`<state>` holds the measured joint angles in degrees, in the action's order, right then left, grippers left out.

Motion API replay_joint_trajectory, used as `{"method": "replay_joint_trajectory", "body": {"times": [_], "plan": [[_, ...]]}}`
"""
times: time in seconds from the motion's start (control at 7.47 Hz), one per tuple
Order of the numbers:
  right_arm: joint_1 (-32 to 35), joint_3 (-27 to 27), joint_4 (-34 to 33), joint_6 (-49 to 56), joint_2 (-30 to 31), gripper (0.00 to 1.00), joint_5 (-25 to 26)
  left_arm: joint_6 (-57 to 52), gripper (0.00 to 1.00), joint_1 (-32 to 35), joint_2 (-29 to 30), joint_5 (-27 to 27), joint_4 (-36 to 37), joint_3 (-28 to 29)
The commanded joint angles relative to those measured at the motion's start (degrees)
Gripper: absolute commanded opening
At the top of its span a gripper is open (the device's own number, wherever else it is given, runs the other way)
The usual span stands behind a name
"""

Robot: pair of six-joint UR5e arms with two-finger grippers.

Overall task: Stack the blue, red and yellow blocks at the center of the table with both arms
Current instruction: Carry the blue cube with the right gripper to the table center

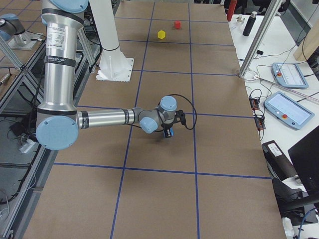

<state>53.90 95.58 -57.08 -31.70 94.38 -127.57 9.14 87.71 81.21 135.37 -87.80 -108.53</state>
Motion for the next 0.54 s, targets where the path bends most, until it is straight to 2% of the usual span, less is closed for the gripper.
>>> {"method": "replay_joint_trajectory", "body": {"times": [0.0, 0.13, 0.27, 0.4], "plan": [[0.7, 0.7, -11.0, -0.8, -10.3, 0.0, -0.1, 0.1, 1.0, 0.0, 0.0, 0.4, -0.2, -2.6], [0.7, 1.3, -19.0, -1.7, -17.1, 0.0, -0.3, 0.2, 1.0, 0.1, 0.0, 0.3, -0.2, -3.3], [-0.4, 1.7, -24.9, -7.5, -24.2, 0.0, -0.4, 0.0, 1.0, -0.1, 0.3, 0.4, -0.3, -2.9], [-4.7, 0.8, -26.8, -15.2, -30.3, 0.0, 0.0, -0.1, 1.0, -0.2, 0.4, 0.4, -0.8, -2.0]]}}
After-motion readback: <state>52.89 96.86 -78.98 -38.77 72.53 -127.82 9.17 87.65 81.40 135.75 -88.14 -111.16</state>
